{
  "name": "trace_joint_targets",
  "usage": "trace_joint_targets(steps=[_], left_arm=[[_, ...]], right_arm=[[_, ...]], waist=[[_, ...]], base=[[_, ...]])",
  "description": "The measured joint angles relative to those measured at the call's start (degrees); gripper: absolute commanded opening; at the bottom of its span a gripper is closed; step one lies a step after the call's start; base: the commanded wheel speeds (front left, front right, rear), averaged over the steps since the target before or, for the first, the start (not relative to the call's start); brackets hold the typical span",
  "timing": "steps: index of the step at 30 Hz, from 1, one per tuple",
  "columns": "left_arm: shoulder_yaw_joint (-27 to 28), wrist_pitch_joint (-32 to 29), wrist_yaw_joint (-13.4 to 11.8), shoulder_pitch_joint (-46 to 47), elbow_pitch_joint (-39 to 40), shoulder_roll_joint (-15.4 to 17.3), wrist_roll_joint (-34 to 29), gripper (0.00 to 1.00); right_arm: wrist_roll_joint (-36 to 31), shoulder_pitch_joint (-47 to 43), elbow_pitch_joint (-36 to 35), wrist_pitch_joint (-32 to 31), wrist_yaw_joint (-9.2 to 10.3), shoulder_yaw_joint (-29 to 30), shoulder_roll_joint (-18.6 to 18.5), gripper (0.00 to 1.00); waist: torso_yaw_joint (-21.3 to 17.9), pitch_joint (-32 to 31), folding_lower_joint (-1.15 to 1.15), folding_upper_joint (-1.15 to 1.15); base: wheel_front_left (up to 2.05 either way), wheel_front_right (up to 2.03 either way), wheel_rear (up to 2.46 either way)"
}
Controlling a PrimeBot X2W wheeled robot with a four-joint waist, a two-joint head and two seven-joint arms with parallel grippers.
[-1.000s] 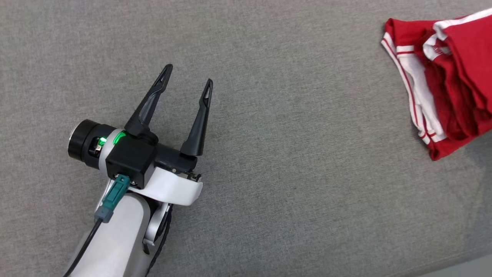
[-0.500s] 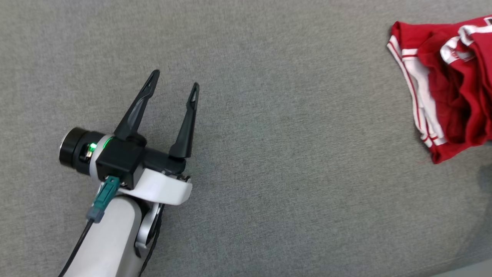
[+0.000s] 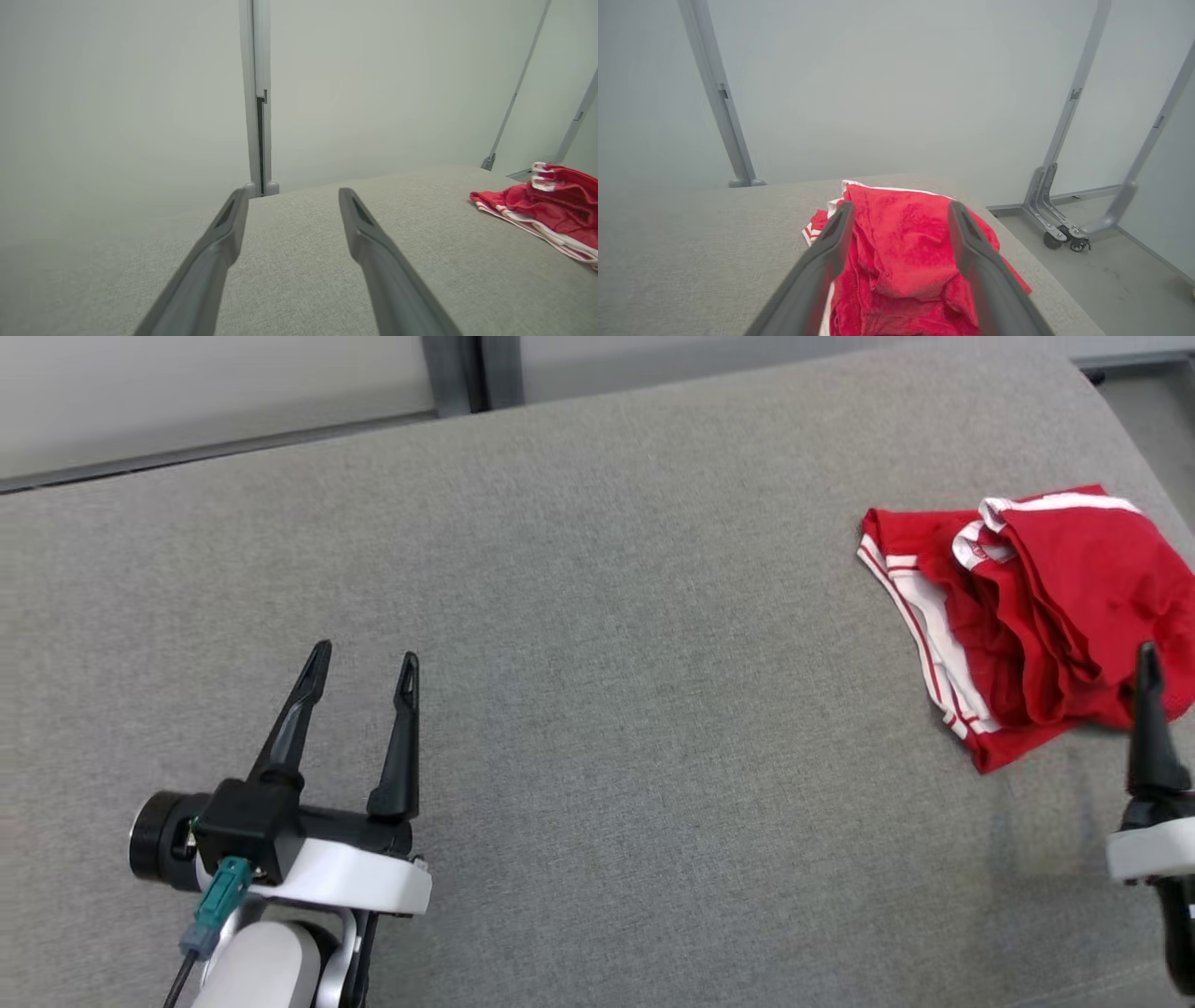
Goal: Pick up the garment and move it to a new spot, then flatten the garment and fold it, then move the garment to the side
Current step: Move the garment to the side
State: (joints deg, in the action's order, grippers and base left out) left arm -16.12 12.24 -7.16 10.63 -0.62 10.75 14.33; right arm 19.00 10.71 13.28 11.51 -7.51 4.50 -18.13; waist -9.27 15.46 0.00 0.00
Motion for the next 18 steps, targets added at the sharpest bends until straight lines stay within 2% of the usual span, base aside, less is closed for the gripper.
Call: trace_joint_targets(steps=[6,18], left_arm=[[1.77,0.41,-1.83,-4.21,-0.77,-0.07,1.54,1.0],[3.16,0.96,-2.97,-8.57,-3.22,0.76,3.04,1.0]], right_arm=[[-4.11,-5.77,-11.36,-5.71,0.0,-1.03,6.3,1.0],[-6.62,-13.12,-20.7,-12.38,0.01,-0.9,10.06,1.0]], waist=[[2.6,-4.23,0.0,0.0],[8.91,-10.26,0.0,0.0]], base=[[0.0,0.0,0.0],[0.0,0.0,0.0]])
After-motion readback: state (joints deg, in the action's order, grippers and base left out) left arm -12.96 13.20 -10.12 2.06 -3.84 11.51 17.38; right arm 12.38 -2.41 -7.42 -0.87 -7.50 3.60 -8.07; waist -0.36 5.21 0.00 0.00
